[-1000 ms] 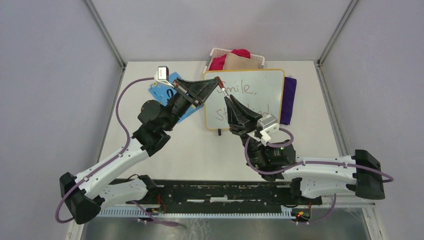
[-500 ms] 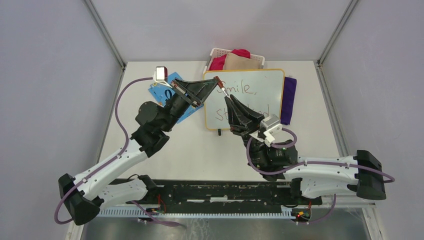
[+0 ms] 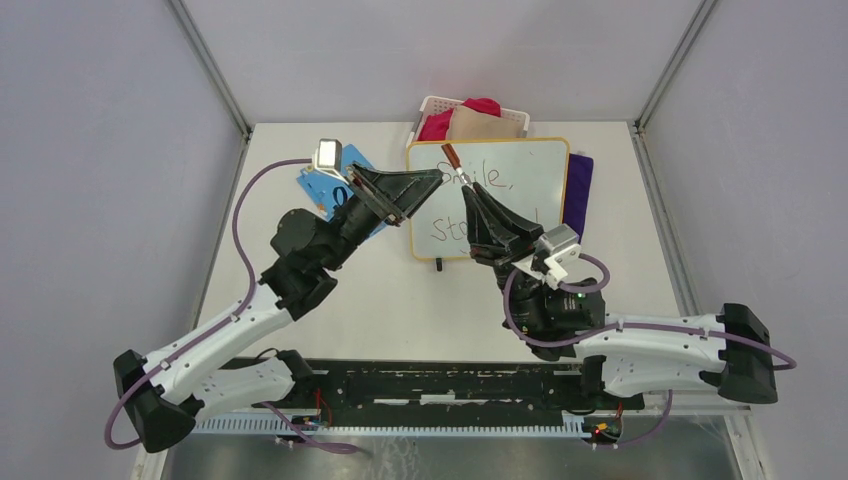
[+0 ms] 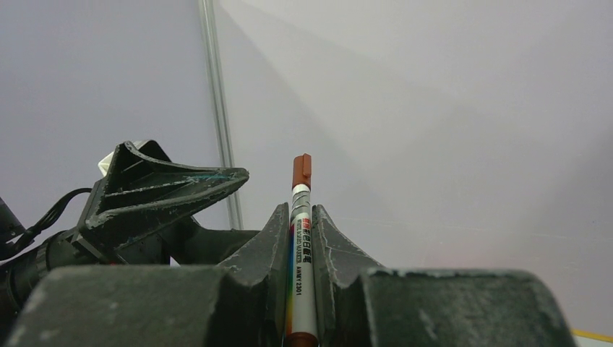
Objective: Write a sentence on the whiteboard
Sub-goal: Close the whiteboard marker at the center of the board.
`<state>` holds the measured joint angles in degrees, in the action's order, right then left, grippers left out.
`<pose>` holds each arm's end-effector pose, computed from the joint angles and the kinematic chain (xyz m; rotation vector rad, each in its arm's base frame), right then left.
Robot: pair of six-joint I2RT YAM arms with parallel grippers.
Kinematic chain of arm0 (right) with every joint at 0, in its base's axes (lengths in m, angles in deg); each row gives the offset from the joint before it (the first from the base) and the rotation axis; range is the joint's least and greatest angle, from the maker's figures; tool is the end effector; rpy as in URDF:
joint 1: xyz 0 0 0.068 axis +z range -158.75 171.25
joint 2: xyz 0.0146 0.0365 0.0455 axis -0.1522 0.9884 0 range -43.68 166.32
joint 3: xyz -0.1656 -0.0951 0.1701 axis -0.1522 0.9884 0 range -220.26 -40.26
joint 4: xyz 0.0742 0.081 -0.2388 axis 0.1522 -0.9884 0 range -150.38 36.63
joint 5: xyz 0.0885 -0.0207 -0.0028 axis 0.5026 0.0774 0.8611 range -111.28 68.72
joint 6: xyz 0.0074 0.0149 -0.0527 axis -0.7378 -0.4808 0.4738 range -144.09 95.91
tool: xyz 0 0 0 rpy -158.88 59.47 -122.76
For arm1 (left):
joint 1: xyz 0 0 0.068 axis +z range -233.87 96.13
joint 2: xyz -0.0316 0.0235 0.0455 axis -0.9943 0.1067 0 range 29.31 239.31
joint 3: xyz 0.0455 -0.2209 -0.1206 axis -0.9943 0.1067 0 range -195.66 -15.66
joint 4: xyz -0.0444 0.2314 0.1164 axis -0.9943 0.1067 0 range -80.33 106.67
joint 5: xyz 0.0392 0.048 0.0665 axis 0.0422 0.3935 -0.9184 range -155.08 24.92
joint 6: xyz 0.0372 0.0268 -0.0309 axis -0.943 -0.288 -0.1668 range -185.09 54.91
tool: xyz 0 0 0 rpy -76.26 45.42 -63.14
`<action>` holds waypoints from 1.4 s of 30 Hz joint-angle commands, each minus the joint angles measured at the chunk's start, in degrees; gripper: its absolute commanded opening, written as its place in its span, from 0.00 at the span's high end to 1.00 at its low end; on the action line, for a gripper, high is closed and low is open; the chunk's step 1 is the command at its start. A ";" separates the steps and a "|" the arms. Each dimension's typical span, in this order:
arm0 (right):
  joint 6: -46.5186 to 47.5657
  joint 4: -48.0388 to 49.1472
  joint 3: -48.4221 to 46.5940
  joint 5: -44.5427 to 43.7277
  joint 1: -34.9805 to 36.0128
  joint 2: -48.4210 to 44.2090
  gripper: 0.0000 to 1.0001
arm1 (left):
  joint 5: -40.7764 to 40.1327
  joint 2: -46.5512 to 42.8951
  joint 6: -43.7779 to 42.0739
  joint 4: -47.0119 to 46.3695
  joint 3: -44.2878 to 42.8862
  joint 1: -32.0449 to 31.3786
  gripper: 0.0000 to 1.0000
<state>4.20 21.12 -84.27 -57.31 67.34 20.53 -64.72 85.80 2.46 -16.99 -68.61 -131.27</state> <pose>0.0759 0.2139 0.3912 -0.1044 0.8615 0.5866 0.1599 -0.1740 0.4073 -0.2324 1.3445 -1.7441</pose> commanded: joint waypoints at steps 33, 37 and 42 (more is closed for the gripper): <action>-9.31 -7.44 3.43 9.38 -0.07 -8.93 1.00 | 4.91 3.30 -7.50 -7.23 -6.44 -0.18 0.50; -9.22 -7.44 3.40 9.29 -0.11 -8.75 1.00 | 5.01 3.19 -7.10 -7.70 -5.85 -0.19 0.57; -9.22 -7.61 3.27 9.15 -0.10 -8.63 1.00 | 5.68 3.43 -6.93 -7.95 -5.85 -0.20 0.60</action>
<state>-4.78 12.05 -80.64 -48.18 67.32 11.98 -60.35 89.91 -3.86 -21.38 -74.36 -131.27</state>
